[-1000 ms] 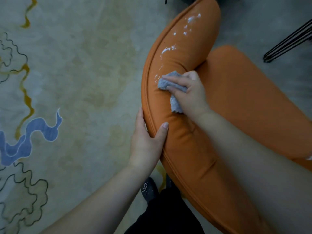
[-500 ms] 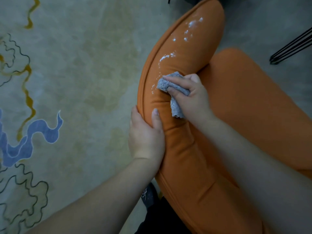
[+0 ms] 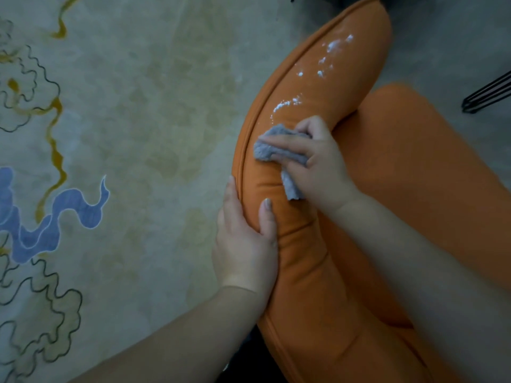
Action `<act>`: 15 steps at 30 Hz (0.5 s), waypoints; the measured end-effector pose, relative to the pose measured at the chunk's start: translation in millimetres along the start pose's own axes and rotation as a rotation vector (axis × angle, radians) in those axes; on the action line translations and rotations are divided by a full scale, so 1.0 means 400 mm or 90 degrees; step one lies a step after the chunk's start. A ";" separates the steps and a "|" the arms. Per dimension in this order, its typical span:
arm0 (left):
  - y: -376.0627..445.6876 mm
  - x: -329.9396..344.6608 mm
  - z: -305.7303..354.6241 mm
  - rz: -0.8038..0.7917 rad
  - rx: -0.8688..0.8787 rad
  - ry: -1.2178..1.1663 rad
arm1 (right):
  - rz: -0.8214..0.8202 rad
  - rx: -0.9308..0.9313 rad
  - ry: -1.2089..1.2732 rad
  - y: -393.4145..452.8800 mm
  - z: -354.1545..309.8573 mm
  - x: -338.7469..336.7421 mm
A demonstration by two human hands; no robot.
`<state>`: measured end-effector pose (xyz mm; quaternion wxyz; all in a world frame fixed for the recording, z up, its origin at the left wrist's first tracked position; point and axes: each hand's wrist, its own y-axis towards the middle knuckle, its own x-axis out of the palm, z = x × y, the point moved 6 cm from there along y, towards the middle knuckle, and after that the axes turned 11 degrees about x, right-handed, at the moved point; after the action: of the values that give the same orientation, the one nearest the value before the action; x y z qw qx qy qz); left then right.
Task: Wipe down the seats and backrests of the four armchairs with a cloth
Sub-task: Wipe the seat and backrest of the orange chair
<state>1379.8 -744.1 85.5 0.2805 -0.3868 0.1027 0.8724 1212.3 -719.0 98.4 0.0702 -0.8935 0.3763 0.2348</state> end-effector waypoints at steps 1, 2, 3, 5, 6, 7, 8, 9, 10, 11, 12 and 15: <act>0.000 0.000 0.002 -0.001 0.002 0.002 | 0.020 0.038 0.014 0.008 0.012 -0.015; 0.001 -0.001 0.003 -0.001 0.004 0.005 | 0.020 0.047 0.024 0.009 0.014 -0.021; 0.002 -0.002 0.005 0.001 0.007 0.010 | -0.002 0.029 0.026 0.003 0.005 -0.015; 0.004 -0.005 0.009 0.003 0.012 0.018 | -0.064 -0.044 0.008 -0.023 -0.018 0.015; 0.005 -0.007 0.011 0.002 0.014 0.019 | -0.075 -0.060 -0.001 -0.030 -0.020 0.022; 0.005 -0.007 0.012 0.001 0.015 0.019 | -0.066 -0.041 -0.004 -0.026 -0.012 0.018; 0.005 -0.007 0.011 0.002 0.016 0.019 | -0.040 -0.002 0.004 -0.017 0.001 0.006; 0.004 -0.007 0.010 0.003 0.015 0.018 | -0.011 0.035 0.018 -0.007 0.011 -0.006; 0.003 -0.006 0.008 0.002 0.014 0.017 | 0.005 0.051 0.030 -0.002 0.014 -0.012; 0.003 -0.005 0.007 0.001 0.014 0.016 | 0.000 0.040 0.035 -0.003 0.007 -0.007; 0.002 -0.006 0.007 0.002 0.014 0.014 | -0.023 0.007 0.028 -0.010 -0.008 0.006; 0.003 -0.004 0.006 0.004 0.012 0.008 | -0.081 -0.062 -0.019 -0.023 -0.024 0.027</act>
<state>1378.6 -744.9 88.4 0.2804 -0.3895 0.1138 0.8699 1228.7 -722.4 101.3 0.0475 -0.9144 0.3056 0.2611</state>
